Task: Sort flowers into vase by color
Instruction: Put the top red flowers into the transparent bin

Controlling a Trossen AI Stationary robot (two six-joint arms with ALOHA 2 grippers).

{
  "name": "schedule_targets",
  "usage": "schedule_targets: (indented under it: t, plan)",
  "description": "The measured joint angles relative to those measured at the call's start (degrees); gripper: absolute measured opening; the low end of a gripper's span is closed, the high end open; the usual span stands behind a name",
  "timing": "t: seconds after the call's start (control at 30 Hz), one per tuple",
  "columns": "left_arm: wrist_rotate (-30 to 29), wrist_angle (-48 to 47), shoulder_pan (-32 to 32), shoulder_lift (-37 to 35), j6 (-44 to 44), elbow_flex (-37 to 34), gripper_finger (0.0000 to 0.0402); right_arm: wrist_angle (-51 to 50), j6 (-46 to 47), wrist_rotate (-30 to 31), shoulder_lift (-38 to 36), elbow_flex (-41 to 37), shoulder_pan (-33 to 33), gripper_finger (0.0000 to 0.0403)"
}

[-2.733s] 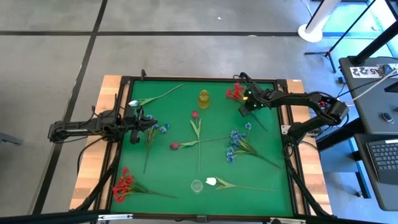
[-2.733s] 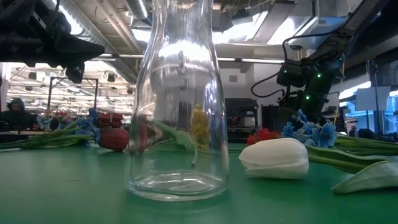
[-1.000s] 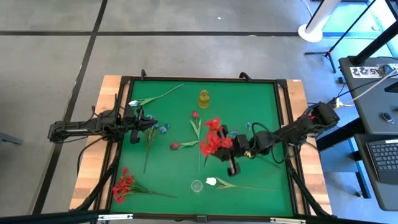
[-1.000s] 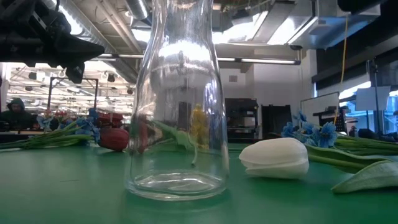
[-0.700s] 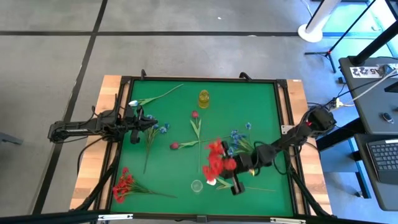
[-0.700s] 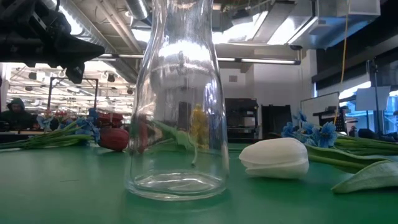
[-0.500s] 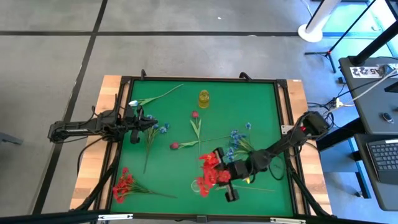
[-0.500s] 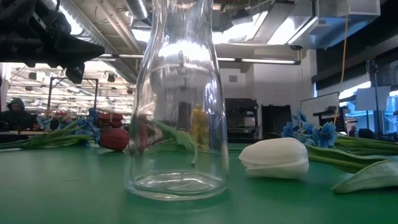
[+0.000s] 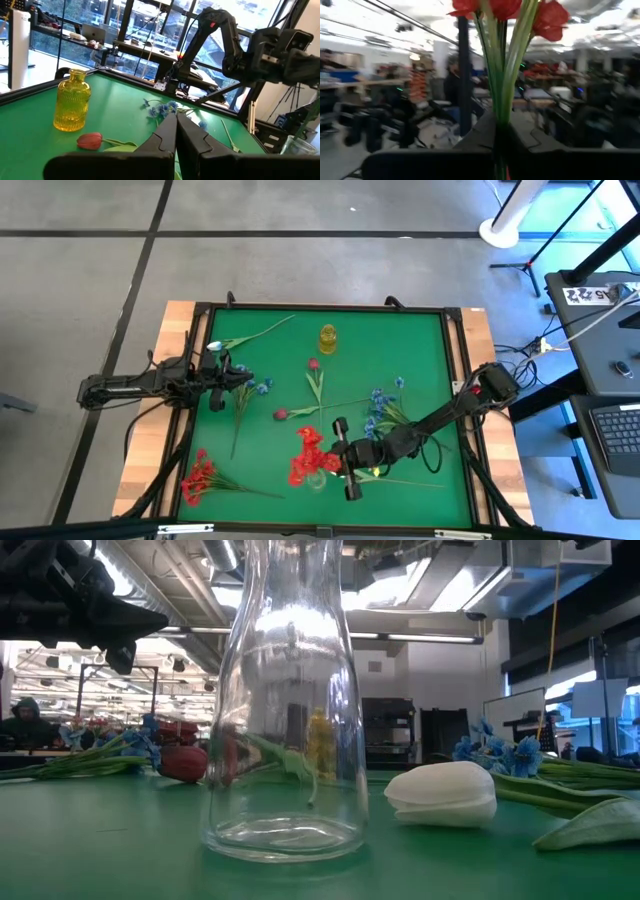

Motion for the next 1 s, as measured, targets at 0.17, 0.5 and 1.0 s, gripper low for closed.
schedule_targets:
  t: [0.17,0.5,1.0]
  plan:
    - [0.0,0.0,0.0,0.0,0.0,0.0,0.0,-8.1,3.6,1.0,-2.4,0.0,0.0,0.0105]
    - [0.0,0.0,0.0,0.0,0.0,0.0,0.0,-27.8,6.6,0.6,-8.2,0.0,0.4,0.0234]
    - [0.0,0.0,0.0,0.0,0.0,0.0,0.0,-55.1,17.8,-1.5,-19.8,0.0,0.4,0.0273]
